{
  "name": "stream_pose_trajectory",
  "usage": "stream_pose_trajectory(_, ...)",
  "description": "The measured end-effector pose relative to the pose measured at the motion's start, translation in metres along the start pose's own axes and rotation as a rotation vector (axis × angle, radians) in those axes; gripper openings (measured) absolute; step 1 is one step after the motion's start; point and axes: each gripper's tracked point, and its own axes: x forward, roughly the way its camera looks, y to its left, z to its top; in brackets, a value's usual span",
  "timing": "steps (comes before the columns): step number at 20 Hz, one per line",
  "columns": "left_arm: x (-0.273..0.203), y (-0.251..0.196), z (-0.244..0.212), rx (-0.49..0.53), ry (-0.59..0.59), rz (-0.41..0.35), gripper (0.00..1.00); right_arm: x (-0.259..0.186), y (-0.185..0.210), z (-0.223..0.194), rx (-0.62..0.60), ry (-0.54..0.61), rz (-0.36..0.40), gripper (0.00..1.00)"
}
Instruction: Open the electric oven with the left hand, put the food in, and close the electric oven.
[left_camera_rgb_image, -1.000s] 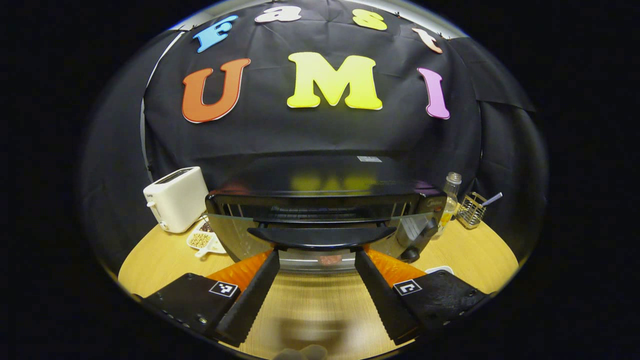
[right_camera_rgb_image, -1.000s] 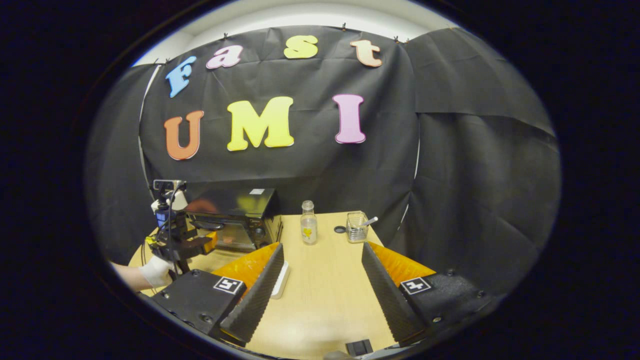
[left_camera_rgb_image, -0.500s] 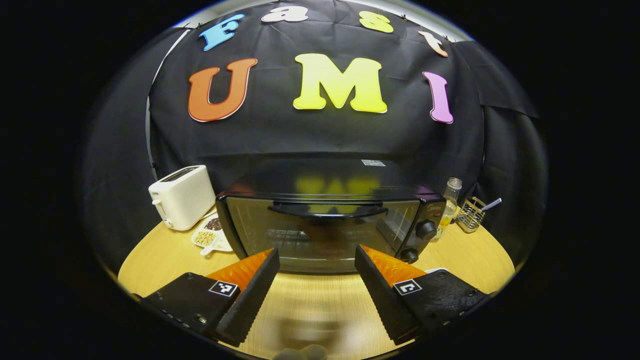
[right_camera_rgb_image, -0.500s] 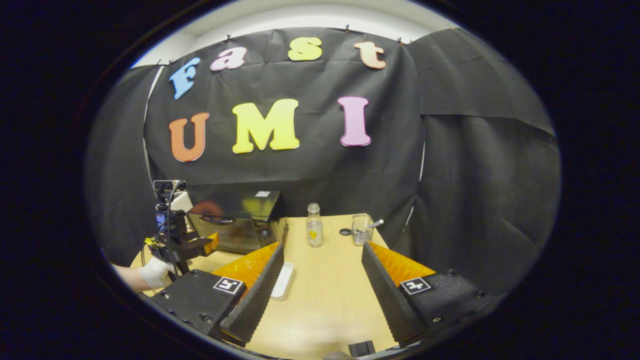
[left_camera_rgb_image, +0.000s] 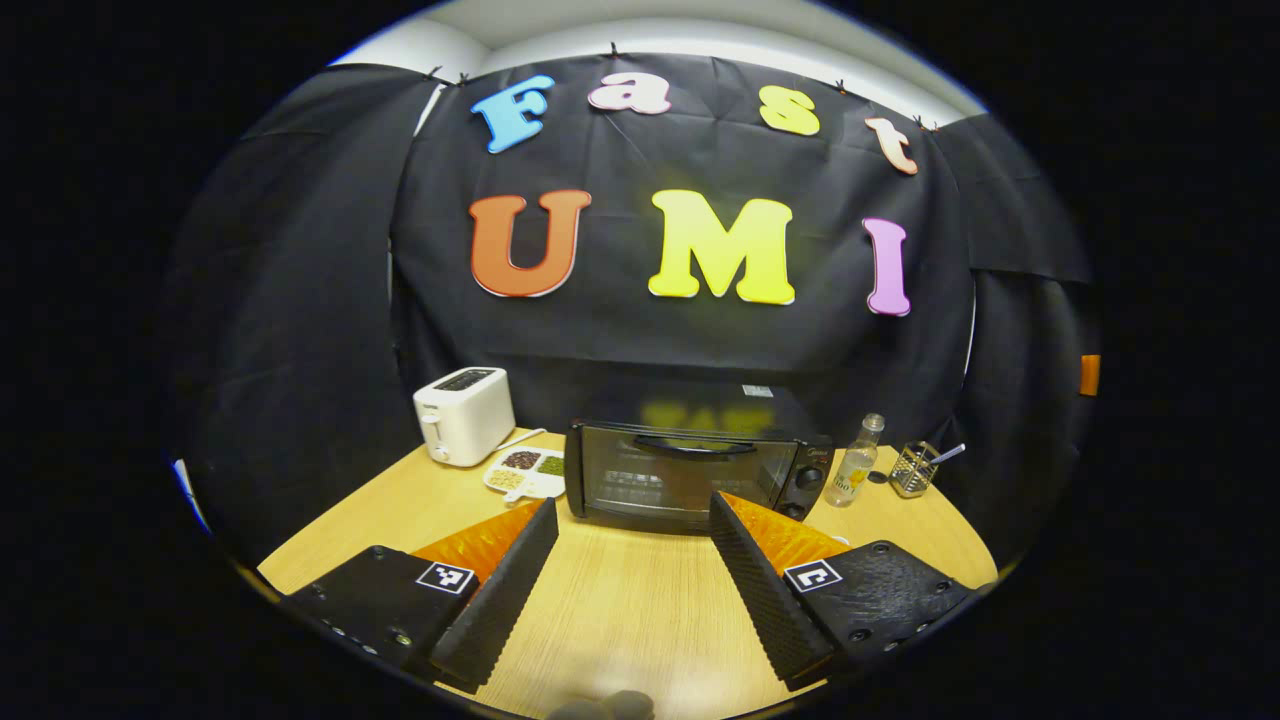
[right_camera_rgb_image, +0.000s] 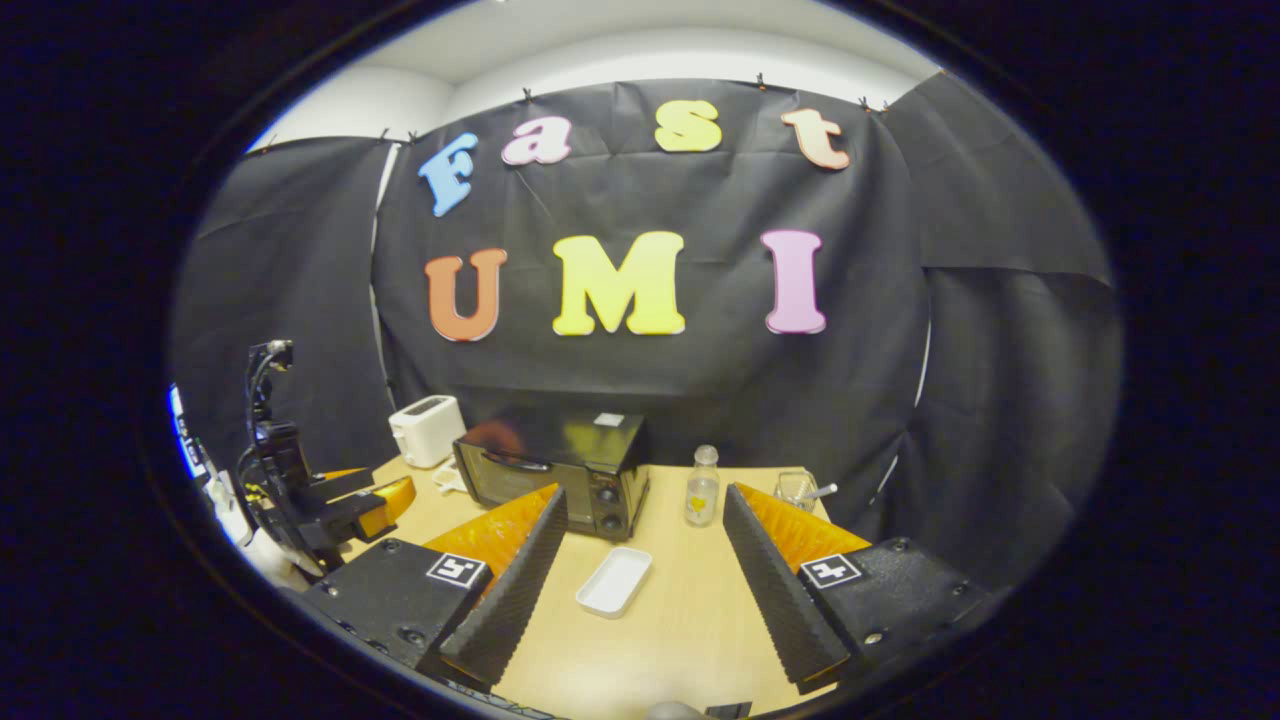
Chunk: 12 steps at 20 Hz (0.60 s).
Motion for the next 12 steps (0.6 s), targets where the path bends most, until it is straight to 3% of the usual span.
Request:
stream_pose_trajectory(6,-0.133,0.034,0.037,0.032,-0.109,0.125,0.96,-0.058,0.005,0.007,-0.010,-0.078,0.082,0.97)
stream_pose_trajectory(12,-0.218,0.038,0.054,0.067,-0.170,0.138,0.96,-0.097,0.011,-0.005,0.002,-0.088,0.077,0.97)
